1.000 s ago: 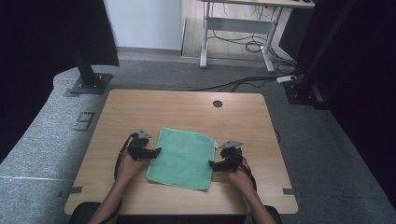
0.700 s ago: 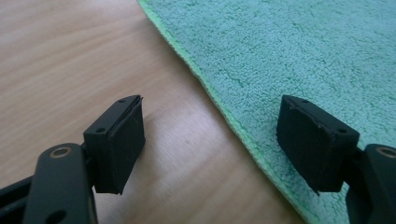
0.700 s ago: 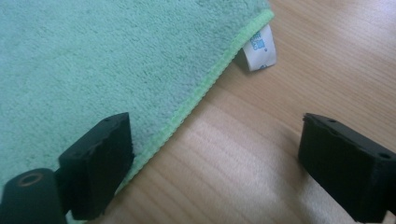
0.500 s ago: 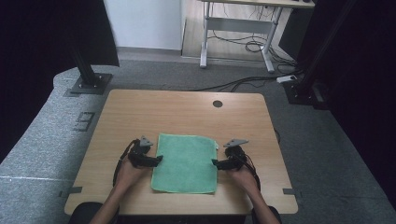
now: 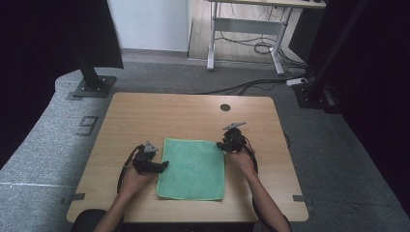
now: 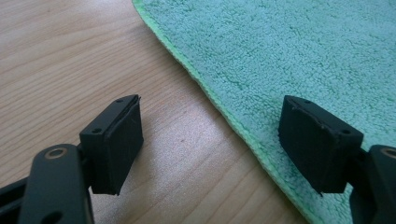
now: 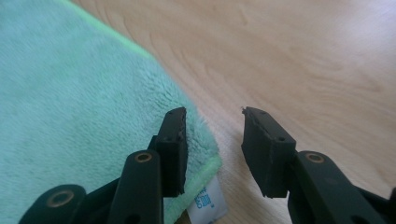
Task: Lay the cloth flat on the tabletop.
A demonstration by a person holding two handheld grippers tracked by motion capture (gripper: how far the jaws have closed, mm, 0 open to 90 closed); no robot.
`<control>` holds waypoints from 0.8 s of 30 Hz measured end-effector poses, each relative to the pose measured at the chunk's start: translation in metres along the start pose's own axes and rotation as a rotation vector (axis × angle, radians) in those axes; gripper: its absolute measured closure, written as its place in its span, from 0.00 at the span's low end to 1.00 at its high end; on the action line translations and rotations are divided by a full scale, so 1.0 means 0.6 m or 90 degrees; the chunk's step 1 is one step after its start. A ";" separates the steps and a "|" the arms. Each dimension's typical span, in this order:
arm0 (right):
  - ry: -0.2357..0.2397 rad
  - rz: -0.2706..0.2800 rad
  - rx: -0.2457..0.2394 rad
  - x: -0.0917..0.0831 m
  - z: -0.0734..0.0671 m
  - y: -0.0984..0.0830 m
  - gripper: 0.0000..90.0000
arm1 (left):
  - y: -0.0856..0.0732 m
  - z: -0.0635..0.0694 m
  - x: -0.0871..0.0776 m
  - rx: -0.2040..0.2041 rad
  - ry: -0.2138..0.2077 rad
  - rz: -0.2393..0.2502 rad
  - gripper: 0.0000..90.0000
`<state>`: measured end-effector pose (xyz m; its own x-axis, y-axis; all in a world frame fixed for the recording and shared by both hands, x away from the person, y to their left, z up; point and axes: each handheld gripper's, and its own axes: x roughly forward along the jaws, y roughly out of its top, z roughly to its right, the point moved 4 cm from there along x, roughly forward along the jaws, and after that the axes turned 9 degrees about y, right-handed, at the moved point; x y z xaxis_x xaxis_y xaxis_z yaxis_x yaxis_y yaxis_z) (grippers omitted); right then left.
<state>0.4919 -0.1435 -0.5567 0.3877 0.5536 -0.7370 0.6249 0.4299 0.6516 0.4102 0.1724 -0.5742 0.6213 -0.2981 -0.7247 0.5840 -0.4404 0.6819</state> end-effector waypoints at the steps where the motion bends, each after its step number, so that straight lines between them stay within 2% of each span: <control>1: 0.006 -0.013 -0.002 0.007 -0.001 -0.003 0.66 | 0.000 0.000 0.000 0.000 0.000 0.000 0.25; 2: 0.010 -0.021 -0.006 0.011 -0.003 -0.007 0.68 | 0.000 0.000 0.000 0.001 0.000 0.000 0.25; 5: 0.024 -0.017 -0.009 0.010 -0.013 -0.013 0.85 | 0.000 0.001 0.001 -0.001 0.002 0.004 0.25; 7: 0.015 -0.015 -0.023 0.005 -0.021 -0.014 0.92 | 0.001 0.003 0.002 -0.002 0.003 0.006 0.25; 9: 0.008 -0.006 -0.035 -0.003 -0.030 -0.009 0.93 | 0.000 0.003 0.002 -0.002 0.003 0.007 0.25; 12: 0.020 0.012 -0.067 -0.023 -0.060 0.006 0.93 | 0.000 0.003 0.002 -0.004 0.003 0.009 0.25; 15: 0.047 0.018 -0.116 -0.034 -0.110 0.014 0.92 | 0.000 0.003 0.001 -0.003 0.003 0.008 0.25; 19: 0.093 -0.011 -0.163 -0.014 -0.173 -0.002 0.91 | 0.000 0.003 0.001 -0.003 0.004 0.009 0.25; 24: 0.140 -0.054 -0.180 0.026 -0.215 -0.031 0.85 | -0.001 0.003 0.001 -0.004 0.004 0.011 0.25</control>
<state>0.3991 -0.0507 -0.5573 0.1677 0.6344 -0.7546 0.4244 0.6445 0.6361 0.4092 0.1707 -0.5754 0.6346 -0.3001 -0.7122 0.5761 -0.4305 0.6948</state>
